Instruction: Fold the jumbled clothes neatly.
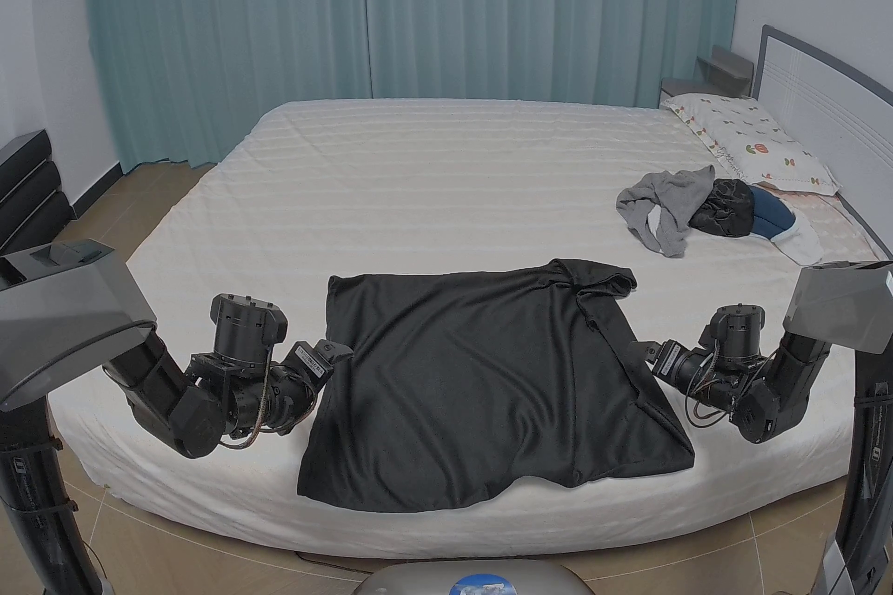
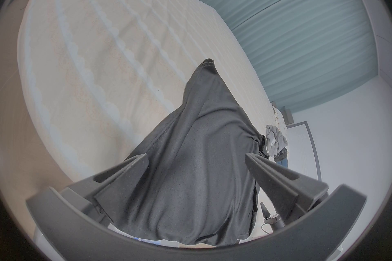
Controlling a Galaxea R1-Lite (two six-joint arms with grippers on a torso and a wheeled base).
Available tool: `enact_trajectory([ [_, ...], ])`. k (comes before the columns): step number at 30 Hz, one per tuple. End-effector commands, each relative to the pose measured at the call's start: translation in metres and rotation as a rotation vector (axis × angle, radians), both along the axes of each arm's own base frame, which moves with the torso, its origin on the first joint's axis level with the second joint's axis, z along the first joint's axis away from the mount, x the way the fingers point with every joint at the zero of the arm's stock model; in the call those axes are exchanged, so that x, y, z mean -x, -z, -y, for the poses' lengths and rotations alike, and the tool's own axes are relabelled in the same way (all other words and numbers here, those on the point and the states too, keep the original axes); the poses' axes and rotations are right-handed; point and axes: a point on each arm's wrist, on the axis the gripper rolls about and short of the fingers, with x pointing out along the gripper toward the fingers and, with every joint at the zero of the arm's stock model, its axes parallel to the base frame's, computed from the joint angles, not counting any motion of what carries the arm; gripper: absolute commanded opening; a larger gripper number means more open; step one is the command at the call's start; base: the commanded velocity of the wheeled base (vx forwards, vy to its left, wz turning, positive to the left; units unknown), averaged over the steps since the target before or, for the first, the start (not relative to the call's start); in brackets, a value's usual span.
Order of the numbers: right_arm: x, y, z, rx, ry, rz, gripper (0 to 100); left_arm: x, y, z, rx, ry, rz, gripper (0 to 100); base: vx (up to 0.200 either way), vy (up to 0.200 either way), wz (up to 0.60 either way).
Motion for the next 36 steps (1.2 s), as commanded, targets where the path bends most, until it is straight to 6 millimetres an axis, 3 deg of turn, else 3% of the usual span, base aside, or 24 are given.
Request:
enact_trajectory([
  [1, 0.000, 0.002, -0.001, 0.001, -0.002, -0.004, 100, 0.000, -0.001, 0.000, 0.001, 0.000, 0.001, 100, 0.000, -0.200, 0.00],
  [12, 0.001, 0.003, -0.018, 0.058, -0.072, 0.008, 100, -0.001, -0.001, 0.000, -0.010, -0.001, 0.010, 100, 0.000, -0.200, 0.00],
  [20, 0.003, 0.012, -0.024, 0.156, -0.104, 0.001, 100, -0.002, -0.005, 0.000, -0.013, -0.003, 0.024, 100, 0.000, 0.000, 0.00],
  [23, 0.007, 0.025, -0.040, 0.180, -0.134, -0.023, 100, -0.006, -0.010, -0.005, -0.013, -0.025, 0.043, 100, 0.000, 0.000, 0.00],
  [28, 0.011, 0.029, -0.056, 0.216, -0.189, -0.024, 100, -0.007, -0.013, -0.010, -0.017, -0.038, 0.051, 100, 0.000, 0.000, 0.00],
  [36, 0.013, 0.037, -0.051, 0.320, -0.169, -0.039, 100, -0.009, -0.011, -0.010, -0.017, -0.037, 0.049, 100, 0.000, 0.000, 0.00],
])
